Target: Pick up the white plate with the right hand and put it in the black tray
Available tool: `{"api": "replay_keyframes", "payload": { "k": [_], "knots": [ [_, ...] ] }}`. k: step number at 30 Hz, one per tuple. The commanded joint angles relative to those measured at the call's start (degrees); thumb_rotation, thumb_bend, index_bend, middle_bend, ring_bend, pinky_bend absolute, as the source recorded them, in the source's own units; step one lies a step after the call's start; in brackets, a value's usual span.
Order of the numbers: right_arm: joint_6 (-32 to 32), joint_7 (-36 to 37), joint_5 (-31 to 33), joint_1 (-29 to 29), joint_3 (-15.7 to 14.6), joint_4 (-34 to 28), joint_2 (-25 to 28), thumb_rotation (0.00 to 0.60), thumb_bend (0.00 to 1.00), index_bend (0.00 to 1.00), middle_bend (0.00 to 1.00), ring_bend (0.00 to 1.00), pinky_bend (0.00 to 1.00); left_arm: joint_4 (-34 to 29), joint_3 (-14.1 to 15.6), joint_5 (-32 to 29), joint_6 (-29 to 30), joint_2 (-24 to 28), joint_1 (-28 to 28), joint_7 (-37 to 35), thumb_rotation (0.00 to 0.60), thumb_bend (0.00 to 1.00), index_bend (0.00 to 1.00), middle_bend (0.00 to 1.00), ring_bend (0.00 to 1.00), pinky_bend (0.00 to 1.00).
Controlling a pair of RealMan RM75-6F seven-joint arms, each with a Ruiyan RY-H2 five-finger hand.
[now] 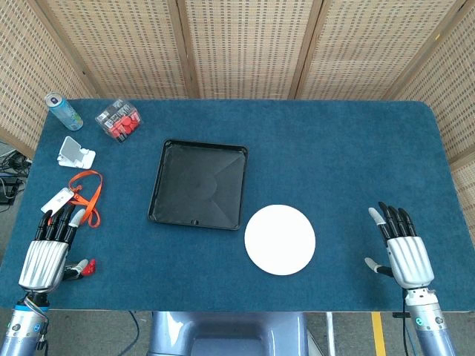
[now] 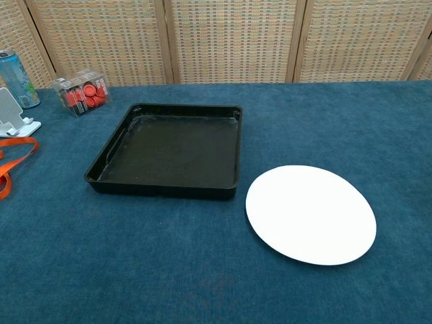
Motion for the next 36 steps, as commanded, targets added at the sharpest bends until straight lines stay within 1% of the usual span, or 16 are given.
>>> {"api": "replay_keyframes", "payload": {
  "k": [1,9,15,18,23,25,30,33,36],
  "knots": [
    [-0.1,-0.16,0.07,-0.01,-0.03,-0.01,-0.01,0.6,0.14,0.04,0.0,0.0,0.0,-0.02,-0.02,-0.01,-0.03,0.02,-0.02,0.05,0.6,0.0,0.0,0.0,0.0,0.0],
    [-0.25,-0.23,0.02,0.05,-0.06,-0.21,0.06,0.6,0.14,0.04,0.0,0.0,0.0,0.09,-0.06,0.48,0.42,-0.22,-0.02,-0.32,0.6,0.0,0.0,0.0,0.0,0.0],
    [-0.45,-0.29,0.01,0.2,-0.04,0.04,-0.12,0.6,0.14,0.07,0.0,0.0,0.0,0.29,-0.23,0.13,0.28,-0.24,-0.05,-0.66,0.6,0.0,0.0,0.0,0.0,0.0],
    [0.22,0.19,-0.91,0.29,-0.1,0.19,-0.4,0.6,0.14,0.11,0.0,0.0,0.0,0.38,-0.23,-0.04,0.11,-0.28,-0.08,-0.6,0.6,0.0,0.0,0.0,0.0,0.0],
    [0.51,0.75,-2.31,0.48,-0.72,0.51,-0.92,0.6,0.14,0.23,0.0,0.0,0.0,0.26,-0.21,-0.03,0.27,-0.3,0.0,-0.42,0.6,0.0,0.0,0.0,0.0,0.0],
    [0.7,0.83,-3.51,0.66,-1.25,0.37,-1.41,0.6,0.14,0.26,0.0,0.0,0.0,0.15,-0.19,0.11,0.42,-0.32,0.04,-0.41,0.6,0.0,0.0,0.0,0.0,0.0],
    [0.06,0.17,-5.5,1.28,-2.43,0.77,-3.37,0.6,0.14,0.3,0.0,0.0,0.0,-0.04,-0.23,0.05,0.45,-0.38,0.06,-0.16,0.6,0.0,0.0,0.0,0.0,0.0],
    [-1.27,-0.32,-6.28,2.07,-3.03,1.79,-5.79,0.6,0.15,0.34,0.0,0.0,0.0,-0.16,-0.22,0.13,0.61,-0.32,0.12,-0.27,0.6,0.0,0.0,0.0,0.0,0.0],
    [-2.58,-0.5,-6.21,2.89,-3.01,3.17,-8.32,0.6,0.15,0.35,0.0,0.0,0.0,-0.28,-0.27,0.16,0.86,-0.12,0.23,-0.71,0.6,0.0,0.0,0.0,0.0,0.0]
  ]
}}
